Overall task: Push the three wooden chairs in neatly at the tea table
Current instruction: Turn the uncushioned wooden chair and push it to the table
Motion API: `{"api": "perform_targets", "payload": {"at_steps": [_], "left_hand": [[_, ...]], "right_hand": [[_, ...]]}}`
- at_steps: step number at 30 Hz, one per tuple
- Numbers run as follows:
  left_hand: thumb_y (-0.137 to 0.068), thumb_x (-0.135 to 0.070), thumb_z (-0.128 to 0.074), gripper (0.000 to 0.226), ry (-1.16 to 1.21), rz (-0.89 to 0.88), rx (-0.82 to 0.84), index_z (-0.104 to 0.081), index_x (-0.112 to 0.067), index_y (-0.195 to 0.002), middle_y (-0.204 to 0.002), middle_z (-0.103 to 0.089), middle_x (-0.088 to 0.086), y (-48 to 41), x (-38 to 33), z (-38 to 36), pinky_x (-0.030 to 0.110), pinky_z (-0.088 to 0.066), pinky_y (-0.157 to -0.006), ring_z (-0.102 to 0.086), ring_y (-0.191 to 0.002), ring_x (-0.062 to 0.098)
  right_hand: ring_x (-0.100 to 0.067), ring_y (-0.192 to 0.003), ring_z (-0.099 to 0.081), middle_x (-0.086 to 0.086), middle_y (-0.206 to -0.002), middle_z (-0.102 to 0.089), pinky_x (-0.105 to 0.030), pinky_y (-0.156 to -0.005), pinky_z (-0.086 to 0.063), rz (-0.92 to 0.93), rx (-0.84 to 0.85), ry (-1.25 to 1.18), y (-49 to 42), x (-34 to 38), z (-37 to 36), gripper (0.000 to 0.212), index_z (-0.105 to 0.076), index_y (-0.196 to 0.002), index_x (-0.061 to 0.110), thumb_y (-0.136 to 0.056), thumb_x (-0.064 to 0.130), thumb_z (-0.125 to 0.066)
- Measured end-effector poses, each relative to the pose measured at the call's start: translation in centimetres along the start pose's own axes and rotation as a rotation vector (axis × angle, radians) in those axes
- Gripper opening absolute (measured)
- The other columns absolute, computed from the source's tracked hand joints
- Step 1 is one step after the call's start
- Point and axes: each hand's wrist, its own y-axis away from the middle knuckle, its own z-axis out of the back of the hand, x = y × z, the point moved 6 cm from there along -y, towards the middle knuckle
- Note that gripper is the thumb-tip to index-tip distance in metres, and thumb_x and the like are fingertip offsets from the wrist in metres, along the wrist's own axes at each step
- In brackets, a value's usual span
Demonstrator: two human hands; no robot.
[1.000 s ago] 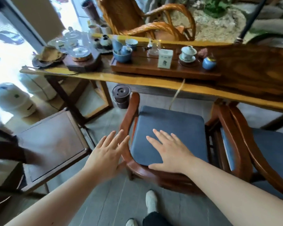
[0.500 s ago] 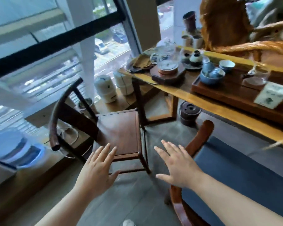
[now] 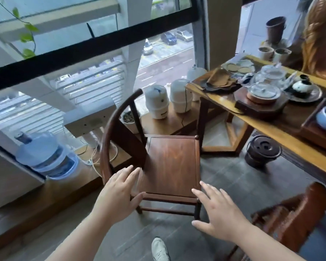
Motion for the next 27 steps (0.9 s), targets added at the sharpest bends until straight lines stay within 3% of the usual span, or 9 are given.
{"api": "perform_targets", "payload": {"at_steps": [3, 6, 9, 12, 15, 21, 27], "left_hand": [[-0.080, -0.062, -0.049, 0.077, -0.059, -0.033, 0.017, -0.043, -0.018, -0.143, -0.143, -0.050, 0.010, -2.9, 4.4, 1.0, 0.043, -0.037, -0.109, -0.044, -0.131, 0.030], [-0.079, -0.069, -0.043, 0.082, -0.152, -0.081, 0.100, -0.037, -0.022, -0.147, -0.149, -0.043, 0.007, -5.2, 8.1, 1.6, 0.043, -0.027, -0.113, -0.036, -0.138, 0.029], [-0.079, -0.074, -0.041, 0.087, -0.256, -0.140, 0.221, -0.025, -0.028, -0.151, -0.158, -0.029, 0.002, -7.2, 11.7, 2.3, 0.042, -0.015, -0.116, -0.020, -0.145, 0.025], [-0.079, -0.074, -0.044, 0.089, -0.371, -0.264, 0.348, -0.022, -0.029, -0.152, -0.159, -0.025, 0.003, -9.0, 14.6, 3.0, 0.047, -0.010, -0.119, -0.013, -0.147, 0.026], [-0.081, -0.066, -0.052, 0.086, -0.528, -0.362, 0.467, -0.019, -0.029, -0.151, -0.160, -0.021, 0.004, -10.7, 16.9, 3.2, 0.051, -0.008, -0.119, -0.007, -0.147, 0.027], [-0.084, -0.046, -0.062, 0.083, -0.743, -0.530, 0.617, -0.017, -0.030, -0.151, -0.160, -0.020, 0.007, -15.1, 18.9, 0.6, 0.056, -0.006, -0.117, -0.007, -0.147, 0.028], [-0.094, -0.031, -0.048, 0.041, -0.761, -0.578, 0.638, -0.046, -0.025, -0.134, -0.153, -0.036, 0.008, -17.7, 19.9, -3.3, 0.056, -0.005, -0.117, -0.014, -0.146, 0.029]], "right_hand": [[-0.026, -0.119, -0.060, -0.010, -0.137, -0.057, -0.048, -0.092, -0.050, 0.036, 0.000, 0.008, -3.8, 3.3, -0.2, 0.087, -0.050, -0.133, 0.028, -0.064, 0.080, -0.045], [-0.026, -0.141, -0.033, -0.009, -0.157, -0.032, -0.046, -0.112, -0.029, 0.103, -0.006, -0.016, -7.3, 7.1, -0.1, 0.090, -0.033, -0.148, 0.029, -0.074, 0.078, -0.042], [-0.022, -0.147, -0.015, -0.006, -0.162, -0.013, -0.038, -0.117, -0.017, 0.177, 0.029, -0.029, -11.1, 10.7, -0.1, 0.087, -0.017, -0.153, 0.029, -0.084, 0.072, -0.045], [-0.024, -0.140, -0.030, -0.007, -0.157, -0.026, -0.039, -0.110, -0.030, 0.230, 0.034, -0.072, -15.3, 14.2, -0.4, 0.082, -0.023, -0.151, 0.028, -0.085, 0.070, -0.050], [-0.024, -0.123, -0.050, -0.001, -0.136, -0.049, -0.040, -0.096, -0.044, 0.202, 0.080, -0.290, -19.2, 17.4, -0.8, 0.076, -0.035, -0.142, 0.027, -0.082, 0.069, -0.056], [-0.032, -0.114, -0.058, -0.010, -0.122, -0.064, -0.041, -0.089, -0.047, 0.105, 0.183, -0.554, -24.9, 23.0, -2.2, 0.079, -0.032, -0.139, 0.017, -0.083, 0.063, -0.062], [-0.036, -0.106, -0.060, -0.014, -0.115, -0.064, -0.041, -0.084, -0.049, 0.019, 0.252, -0.596, -27.0, 24.6, -3.5, 0.062, -0.037, -0.128, 0.016, -0.083, 0.043, -0.070]]}}
